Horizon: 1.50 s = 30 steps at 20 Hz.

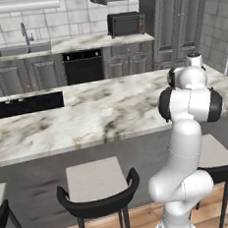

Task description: Take the cinnamon bottle from the cabinet and place it on the dining table, next to the plate with the cupcake. Then take the chocolate from the dining counter and place it on the cupcake plate.

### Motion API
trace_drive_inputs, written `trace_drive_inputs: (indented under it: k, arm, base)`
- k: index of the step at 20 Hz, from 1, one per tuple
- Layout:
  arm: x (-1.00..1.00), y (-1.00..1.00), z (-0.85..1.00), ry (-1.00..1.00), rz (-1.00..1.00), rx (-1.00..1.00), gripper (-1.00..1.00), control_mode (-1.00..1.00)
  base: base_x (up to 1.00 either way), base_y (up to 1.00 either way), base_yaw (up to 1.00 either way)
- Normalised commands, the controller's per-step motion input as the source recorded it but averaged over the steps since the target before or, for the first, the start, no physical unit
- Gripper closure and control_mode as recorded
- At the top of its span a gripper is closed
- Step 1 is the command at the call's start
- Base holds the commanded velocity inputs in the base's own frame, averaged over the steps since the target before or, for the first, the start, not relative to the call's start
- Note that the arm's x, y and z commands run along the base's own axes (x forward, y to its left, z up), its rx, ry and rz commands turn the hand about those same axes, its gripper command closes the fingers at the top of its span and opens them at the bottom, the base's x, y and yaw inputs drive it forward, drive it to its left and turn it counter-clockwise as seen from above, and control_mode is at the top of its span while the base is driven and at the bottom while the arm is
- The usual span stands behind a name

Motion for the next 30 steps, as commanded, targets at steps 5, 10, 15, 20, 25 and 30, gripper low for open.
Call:
trace_drive_inputs:
  k: [5, 10, 15, 20, 25, 30]
  arm:
    - [0.01, 0.0, 0.05, -0.01, 0.0, 0.0, -1.0, -1.0]
    - [0.0, 0.0, 0.4, -0.01, 0.0, 0.0, -1.0, -1.0]
    - [-0.01, 0.01, 0.87, -0.03, 0.01, 0.0, -1.0, -1.0]
    - [-0.27, 0.17, 0.89, -0.07, 0.03, 0.0, -1.0, -1.0]
    - [-0.57, 0.51, 0.87, -0.14, 0.08, -0.02, -1.0, -1.0]
    - [-0.77, 0.81, 0.57, -0.15, 0.13, -0.04, -1.0, -1.0]
  base:
    - [0.0, 0.0, 0.0]
    - [0.0, 0.0, 0.0]
    - [0.0, 0.0, 0.0]
    - [0.0, 0.0, 0.0]
    - [0.0, 0.0, 0.0]
    - [0.0, 0.0, 0.0]
